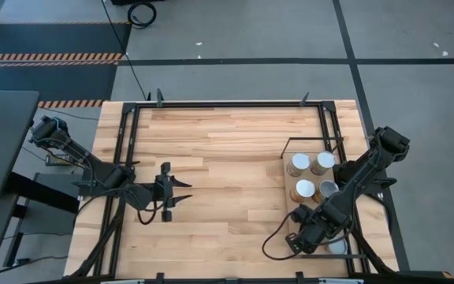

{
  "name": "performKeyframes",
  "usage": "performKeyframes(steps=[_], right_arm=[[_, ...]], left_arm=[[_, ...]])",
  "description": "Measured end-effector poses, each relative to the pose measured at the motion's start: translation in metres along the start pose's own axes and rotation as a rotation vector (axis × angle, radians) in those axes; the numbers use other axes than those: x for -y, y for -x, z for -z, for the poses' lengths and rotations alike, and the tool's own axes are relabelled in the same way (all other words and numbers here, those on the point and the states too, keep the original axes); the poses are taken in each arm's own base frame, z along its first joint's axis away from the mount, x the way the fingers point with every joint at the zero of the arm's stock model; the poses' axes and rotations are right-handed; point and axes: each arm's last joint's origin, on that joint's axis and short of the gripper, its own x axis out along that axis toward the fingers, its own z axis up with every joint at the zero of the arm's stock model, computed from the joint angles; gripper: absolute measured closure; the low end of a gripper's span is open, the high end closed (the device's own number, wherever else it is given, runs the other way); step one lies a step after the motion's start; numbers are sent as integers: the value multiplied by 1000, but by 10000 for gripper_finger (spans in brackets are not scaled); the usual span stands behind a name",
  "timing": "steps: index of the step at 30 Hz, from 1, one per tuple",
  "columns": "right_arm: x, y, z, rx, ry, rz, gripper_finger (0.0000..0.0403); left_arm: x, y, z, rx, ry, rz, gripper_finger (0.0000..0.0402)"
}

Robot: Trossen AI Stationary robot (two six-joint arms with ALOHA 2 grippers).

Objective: Pick and place cans onto a shelf
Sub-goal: Adjust the canned goods

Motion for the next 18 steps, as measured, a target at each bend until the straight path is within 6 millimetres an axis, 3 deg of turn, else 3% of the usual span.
performKeyframes(steps=[18], right_arm=[[-2,0,1,-30,8,-11,399]], left_arm=[[0,0,0,4,-10,0,260]])
